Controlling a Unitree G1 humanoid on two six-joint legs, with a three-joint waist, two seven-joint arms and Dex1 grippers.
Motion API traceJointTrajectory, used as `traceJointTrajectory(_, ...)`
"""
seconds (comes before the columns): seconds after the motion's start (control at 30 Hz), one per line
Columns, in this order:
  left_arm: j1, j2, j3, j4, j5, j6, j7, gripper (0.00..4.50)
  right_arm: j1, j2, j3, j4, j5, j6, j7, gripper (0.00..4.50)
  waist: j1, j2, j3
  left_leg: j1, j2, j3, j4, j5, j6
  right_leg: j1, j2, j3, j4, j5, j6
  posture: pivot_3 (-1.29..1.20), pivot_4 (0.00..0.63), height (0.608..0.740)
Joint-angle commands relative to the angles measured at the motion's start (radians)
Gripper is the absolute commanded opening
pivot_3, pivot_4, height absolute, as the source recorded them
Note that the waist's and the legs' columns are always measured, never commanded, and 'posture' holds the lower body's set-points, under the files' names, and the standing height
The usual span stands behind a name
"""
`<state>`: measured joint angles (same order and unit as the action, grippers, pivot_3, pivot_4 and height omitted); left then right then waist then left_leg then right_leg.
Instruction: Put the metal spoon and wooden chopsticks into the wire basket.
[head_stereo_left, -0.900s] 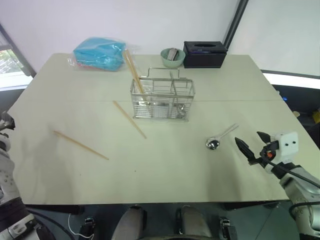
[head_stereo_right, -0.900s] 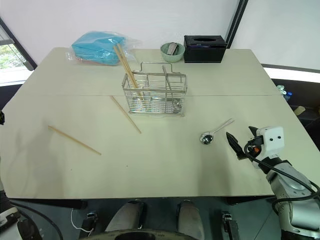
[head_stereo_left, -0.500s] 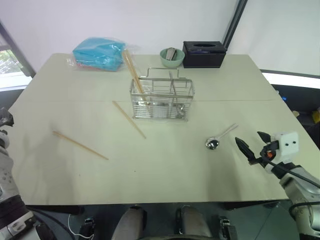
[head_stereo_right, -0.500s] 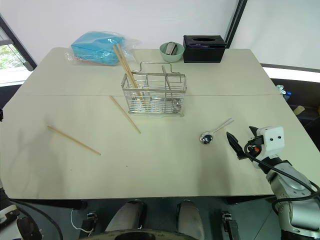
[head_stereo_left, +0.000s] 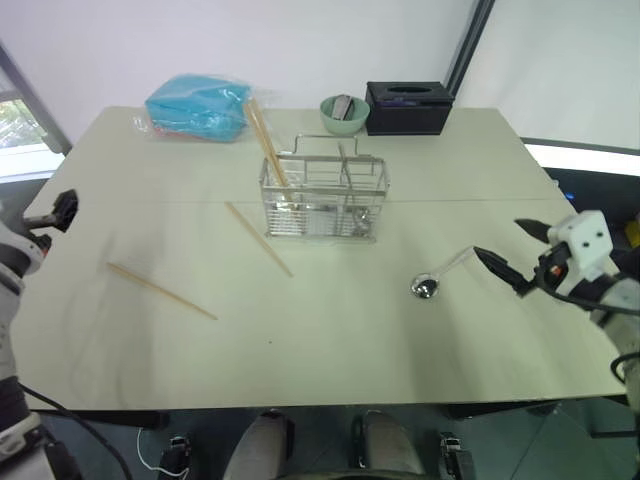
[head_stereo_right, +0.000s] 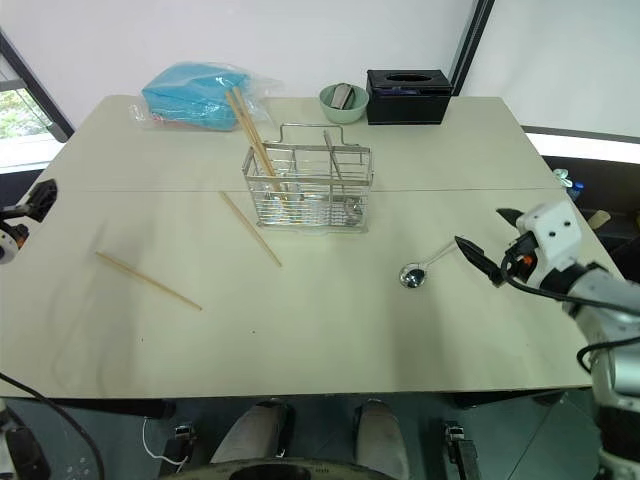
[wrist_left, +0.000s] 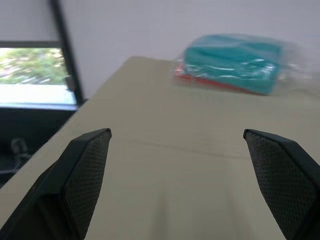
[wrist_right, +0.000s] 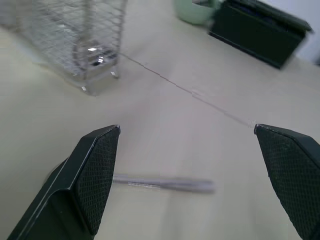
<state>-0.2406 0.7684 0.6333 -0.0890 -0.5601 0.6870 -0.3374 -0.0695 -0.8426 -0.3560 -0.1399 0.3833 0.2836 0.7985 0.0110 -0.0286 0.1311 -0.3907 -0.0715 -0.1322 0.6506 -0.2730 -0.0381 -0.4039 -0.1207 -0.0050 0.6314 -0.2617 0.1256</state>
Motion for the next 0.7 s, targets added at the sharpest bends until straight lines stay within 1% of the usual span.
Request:
traceJointTrajectory(0.03, 0.09, 0.151, -0.144, -0.156, -0.069, -0.009, -0.363, 4.49, -0.173, -0.109, 0.118, 0.158, -0.064, -0.155, 0.225, 4.45, -0.008, 0.0, 0.0, 0.0, 0.0, 0.001, 0.0, 0.0, 0.0, 0.0, 0.0, 0.0, 0.0, 0.0, 0.0, 0.0, 0.15, 0.654)
traceJointTrajectory(0.07, 0.121, 0.2, -0.185, -0.202, -0.09, -0.009, -0.467, 4.49, -0.246, -0.136, 0.171, 0.215, -0.087, -0.202, 0.3, 4.45, -0.014, 0.002, 0.002, 0.0, 0.0, 0.002, 0.0, 0.0, 0.0, 0.0, -0.001, 0.0, 0.0, 0.0, 0.0, 0.0, 0.15, 0.654)
traceJointTrajectory(0.1, 0.133, 0.236, -0.214, -0.23, -0.111, -0.001, -0.533, 4.49, -0.311, -0.15, 0.216, 0.273, -0.108, -0.245, 0.362, 4.45, -0.024, 0.004, 0.005, 0.0, 0.0, 0.005, 0.0, 0.0, 0.0, -0.001, -0.002, 0.001, -0.001, 0.0, -0.001, 0.0, 0.15, 0.654)
traceJointTrajectory(0.17, 0.133, 0.285, -0.261, -0.271, -0.143, 0.01, -0.624, 4.49, -0.433, -0.156, 0.303, 0.399, -0.158, -0.325, 0.465, 4.45, -0.025, 0.006, 0.006, 0.0, 0.0, 0.007, 0.0, 0.0, 0.0, 0.0, -0.004, 0.001, -0.003, -0.001, -0.001, 0.0, 0.15, 0.654)
traceJointTrajectory(0.27, 0.09, 0.317, -0.348, -0.317, -0.156, 0.005, -0.711, 4.49, -0.595, -0.14, 0.425, 0.584, -0.245, -0.446, 0.609, 4.45, -0.027, 0.006, 0.006, 0.001, 0.002, 0.006, -0.002, 0.0, 0.001, 0.0, -0.003, 0.0, -0.003, -0.001, -0.002, 0.0, 0.15, 0.654)
traceJointTrajectory(0.37, 0.001, 0.304, -0.457, -0.333, -0.142, 0.003, -0.744, 4.49, -0.741, -0.114, 0.554, 0.792, -0.368, -0.621, 0.73, 4.45, -0.026, 0.008, 0.009, 0.001, 0.001, 0.006, -0.003, 0.0, 0.001, 0.0, -0.002, 0.0, -0.002, -0.001, -0.002, 0.0, 0.15, 0.654)
traceJointTrajectory(0.43, -0.058, 0.286, -0.504, -0.338, -0.151, 0.016, -0.756, 4.49, -0.826, -0.09, 0.623, 0.922, -0.446, -0.741, 0.769, 4.45, -0.027, 0.008, 0.009, 0.001, 0.001, 0.006, -0.002, 0.0, 0.001, 0.0, -0.002, 0.0, -0.002, 0.0, -0.001, 0.0, 0.15, 0.654)
traceJointTrajectory(0.53, -0.117, 0.264, -0.543, -0.346, -0.169, 0.041, -0.764, 4.49, -0.924, -0.045, 0.689, 1.076, -0.526, -0.856, 0.787, 4.45, -0.029, 0.007, 0.009, 0.002, 0.001, 0.006, -0.002, 0.0, 0.001, 0.0, -0.001, 0.0, -0.001, 0.001, 0.002, 0.0, 0.15, 0.654)
traceJointTrajectory(0.7, -0.151, 0.234, -0.575, -0.376, -0.161, 0.055, -0.75, 4.49, -1.024, 0.032, 0.759, 1.245, -0.641, -0.979, 0.741, 4.45, -0.035, 0.007, 0.009, 0.001, 0.0, 0.005, -0.003, 0.0, 0.0, -0.001, 0.0, 0.0, -0.001, 0.001, 0.002, 0.0, 0.15, 0.654)
